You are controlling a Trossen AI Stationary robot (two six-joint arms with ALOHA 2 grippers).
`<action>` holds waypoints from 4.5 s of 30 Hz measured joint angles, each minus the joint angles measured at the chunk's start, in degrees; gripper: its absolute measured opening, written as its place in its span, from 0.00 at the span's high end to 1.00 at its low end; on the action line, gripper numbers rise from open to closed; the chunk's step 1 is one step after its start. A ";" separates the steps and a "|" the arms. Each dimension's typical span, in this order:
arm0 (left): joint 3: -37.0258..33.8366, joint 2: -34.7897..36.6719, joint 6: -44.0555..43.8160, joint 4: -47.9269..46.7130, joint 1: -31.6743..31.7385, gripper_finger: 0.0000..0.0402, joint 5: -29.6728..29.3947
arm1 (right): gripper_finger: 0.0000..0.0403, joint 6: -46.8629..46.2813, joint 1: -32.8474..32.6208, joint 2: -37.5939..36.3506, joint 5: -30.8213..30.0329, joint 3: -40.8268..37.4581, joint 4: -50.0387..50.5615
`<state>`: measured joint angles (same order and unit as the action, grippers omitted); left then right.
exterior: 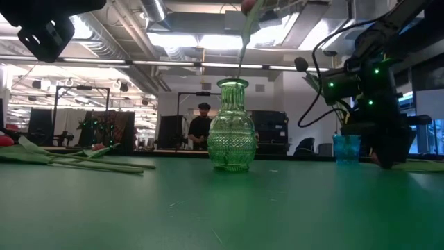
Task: Sort flowers into vase by color
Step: Put the middle right pink flower into the green vase, then put the bottom pink flower into the green vase
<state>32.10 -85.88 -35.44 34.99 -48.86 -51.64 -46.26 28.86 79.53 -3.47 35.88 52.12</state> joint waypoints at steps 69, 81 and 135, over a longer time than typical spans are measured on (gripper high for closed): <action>0.00 0.01 4.11 5.32 4.67 0.78 3.15 | 0.98 55.97 -51.34 6.22 -44.87 36.79 -77.93; 0.00 0.01 3.66 4.50 4.91 0.78 5.02 | 0.98 56.86 -53.76 1.39 -46.00 38.35 -70.53; 0.02 0.01 8.00 15.65 5.84 0.78 3.02 | 0.43 9.01 -52.70 7.45 -22.47 46.03 -8.34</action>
<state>32.12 -85.86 -27.44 50.65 -43.03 -48.62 -37.26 -23.83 86.98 -25.94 81.91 43.78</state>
